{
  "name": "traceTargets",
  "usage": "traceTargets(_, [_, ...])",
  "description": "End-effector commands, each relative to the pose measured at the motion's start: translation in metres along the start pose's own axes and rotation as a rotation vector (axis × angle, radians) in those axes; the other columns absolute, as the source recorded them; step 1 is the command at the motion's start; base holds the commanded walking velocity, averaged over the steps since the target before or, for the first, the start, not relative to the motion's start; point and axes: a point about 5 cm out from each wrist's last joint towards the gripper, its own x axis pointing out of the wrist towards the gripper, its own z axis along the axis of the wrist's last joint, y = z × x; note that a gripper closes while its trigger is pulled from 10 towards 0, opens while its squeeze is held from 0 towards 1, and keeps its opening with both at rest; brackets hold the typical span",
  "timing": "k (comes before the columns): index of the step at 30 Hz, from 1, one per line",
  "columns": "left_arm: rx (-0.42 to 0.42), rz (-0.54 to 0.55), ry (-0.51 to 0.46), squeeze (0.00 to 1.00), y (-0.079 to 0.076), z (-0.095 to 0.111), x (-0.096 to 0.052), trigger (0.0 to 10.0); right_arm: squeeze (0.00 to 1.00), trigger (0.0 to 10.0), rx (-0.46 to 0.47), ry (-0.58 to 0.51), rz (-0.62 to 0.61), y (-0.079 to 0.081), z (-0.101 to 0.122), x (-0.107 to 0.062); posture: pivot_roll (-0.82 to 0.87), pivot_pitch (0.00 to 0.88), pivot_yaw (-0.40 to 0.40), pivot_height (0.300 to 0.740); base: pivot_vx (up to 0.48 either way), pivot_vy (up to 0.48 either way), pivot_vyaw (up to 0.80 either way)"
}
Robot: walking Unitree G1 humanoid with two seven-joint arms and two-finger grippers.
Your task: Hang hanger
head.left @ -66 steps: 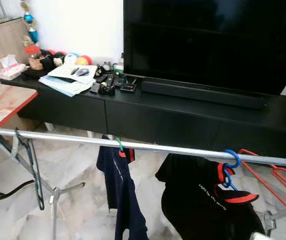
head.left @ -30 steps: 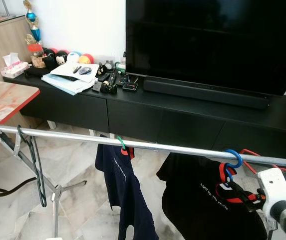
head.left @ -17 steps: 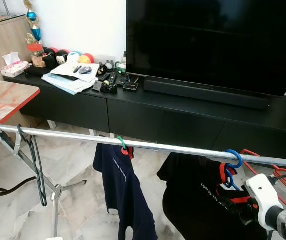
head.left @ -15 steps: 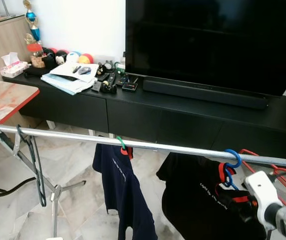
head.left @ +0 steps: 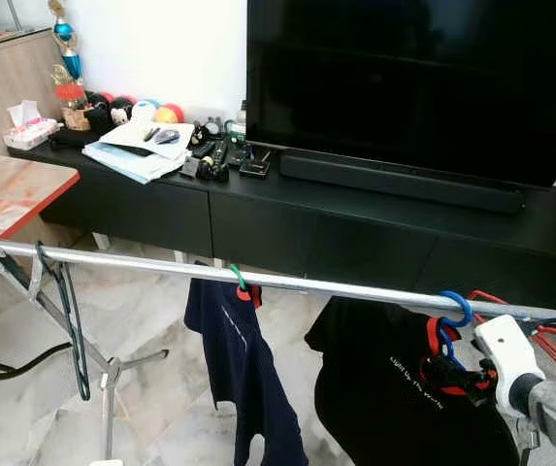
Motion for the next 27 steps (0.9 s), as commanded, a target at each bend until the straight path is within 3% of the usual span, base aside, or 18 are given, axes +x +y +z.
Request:
traceTargets(1, [-0.012,0.003,0.022,0.00,-0.002,-0.004,0.000,10.0,0.00,10.0,-0.015,-0.001,0.005,-0.001,0.003,0.003,-0.04,0.000,-0.040,0.740,0.000,0.000,0.00])
traceTargets(2, [-0.013,0.004,0.022,0.00,-0.001,-0.003,0.000,10.0,0.00,3.2,-0.020,0.000,0.004,-0.002,0.003,0.003,-0.04,0.000,-0.040,0.740,0.000,0.000,0.00])
traceTargets(3, [-0.014,0.004,0.021,0.00,-0.001,-0.003,0.000,10.0,0.00,3.2,-0.024,0.001,0.002,-0.002,0.003,0.004,-0.04,0.000,-0.040,0.740,0.000,0.000,0.00])
traceTargets(4, [-0.013,0.005,0.021,0.00,-0.001,-0.003,0.000,10.0,0.00,0.0,-0.025,0.001,-0.004,-0.003,0.003,0.005,-0.04,0.000,-0.038,0.740,0.000,0.000,0.00])
traceTargets(6, [-0.013,0.006,0.021,0.00,-0.001,-0.003,0.000,10.0,0.00,0.0,-0.028,-0.001,-0.010,-0.005,0.003,0.008,-0.04,0.000,-0.038,0.740,0.000,0.000,0.00])
traceTargets(7, [-0.013,0.006,0.021,0.00,-0.001,-0.003,0.000,10.0,0.00,10.0,-0.029,0.001,-0.014,-0.005,0.003,0.008,-0.04,0.000,-0.036,0.740,0.000,0.000,0.00])
traceTargets(16, [-0.012,0.006,0.024,0.00,-0.001,-0.003,0.000,10.0,0.00,10.0,-0.044,0.019,0.046,0.003,0.001,0.018,-0.03,0.000,-0.038,0.740,0.000,0.000,0.00])
traceTargets(27, [-0.010,0.007,0.025,0.00,-0.001,-0.003,0.000,10.0,0.00,10.0,-0.082,0.046,0.014,-0.007,-0.001,0.017,-0.03,0.000,-0.036,0.740,0.000,0.000,0.00])
